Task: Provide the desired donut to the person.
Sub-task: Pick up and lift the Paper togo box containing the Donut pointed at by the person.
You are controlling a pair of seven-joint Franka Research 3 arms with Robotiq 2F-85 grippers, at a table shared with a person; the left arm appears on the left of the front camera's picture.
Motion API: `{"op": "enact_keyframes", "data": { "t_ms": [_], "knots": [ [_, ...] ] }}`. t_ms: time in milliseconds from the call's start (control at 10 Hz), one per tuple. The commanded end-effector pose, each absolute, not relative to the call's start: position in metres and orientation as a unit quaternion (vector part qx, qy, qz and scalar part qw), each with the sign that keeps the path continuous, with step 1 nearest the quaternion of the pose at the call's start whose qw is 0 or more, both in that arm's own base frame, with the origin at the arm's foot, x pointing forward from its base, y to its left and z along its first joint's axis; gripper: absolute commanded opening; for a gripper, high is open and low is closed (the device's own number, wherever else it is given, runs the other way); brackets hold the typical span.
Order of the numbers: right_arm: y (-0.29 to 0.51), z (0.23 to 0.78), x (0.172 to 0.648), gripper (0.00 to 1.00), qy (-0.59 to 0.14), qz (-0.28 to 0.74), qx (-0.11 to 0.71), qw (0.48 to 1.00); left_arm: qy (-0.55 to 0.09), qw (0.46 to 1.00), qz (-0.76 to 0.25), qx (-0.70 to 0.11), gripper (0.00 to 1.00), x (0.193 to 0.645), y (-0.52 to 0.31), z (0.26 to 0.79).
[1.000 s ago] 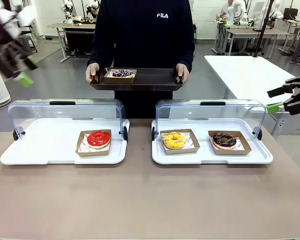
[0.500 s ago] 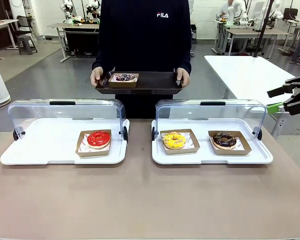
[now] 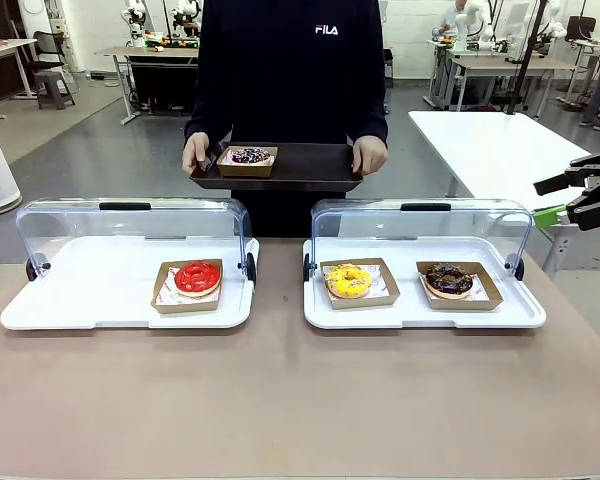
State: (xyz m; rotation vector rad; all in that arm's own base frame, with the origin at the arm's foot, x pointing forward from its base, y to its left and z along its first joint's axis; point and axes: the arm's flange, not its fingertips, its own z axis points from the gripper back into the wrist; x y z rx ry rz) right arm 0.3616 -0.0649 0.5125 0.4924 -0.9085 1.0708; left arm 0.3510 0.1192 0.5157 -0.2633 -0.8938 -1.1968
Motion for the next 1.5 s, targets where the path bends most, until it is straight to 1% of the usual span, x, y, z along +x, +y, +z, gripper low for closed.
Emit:
{"op": "enact_keyframes", "data": {
  "t_ms": [0,100,200,400,600,800,900,1000,1400],
  "knots": [
    [-0.0639,0.5117,0.3650,1.00,-0.427,0.488,0.232,0.725,-0.465,0.691,-0.542,-0.115,1.00,0.3487,0.1194,0.5113],
    [-0.0639,0.5117,0.3650,1.00,-0.427,0.488,0.232,0.725,-0.471,0.685,-0.544,-0.114,1.00,0.3478,0.1207,0.5141],
    [-0.0639,0.5117,0.3650,1.00,-0.427,0.488,0.232,0.725,-0.490,0.669,-0.546,-0.115,1.00,0.3457,0.1225,0.5163],
    [-0.0639,0.5117,0.3650,1.00,-0.427,0.488,0.232,0.725,-0.494,0.675,-0.536,-0.114,1.00,0.3475,0.1238,0.5156],
    [-0.0639,0.5117,0.3650,1.00,-0.427,0.488,0.232,0.725,-0.506,0.662,-0.539,-0.119,1.00,0.3480,0.1242,0.5164],
    [-0.0639,0.5117,0.3650,1.00,-0.427,0.488,0.232,0.725,-0.500,0.665,-0.540,-0.123,1.00,0.3507,0.1231,0.5170],
    [-0.0639,0.5117,0.3650,1.00,-0.427,0.488,0.232,0.725,-0.474,0.662,-0.563,-0.141,1.00,0.3555,0.1180,0.5168],
    [-0.0639,0.5117,0.3650,1.00,-0.427,0.488,0.232,0.725,-0.496,0.672,-0.536,-0.123,1.00,0.3484,0.1229,0.5211],
    [-0.0639,0.5117,0.3650,1.00,-0.427,0.488,0.232,0.725,-0.496,0.672,-0.536,-0.123,1.00,0.3484,0.1229,0.5211]
  ]
}}
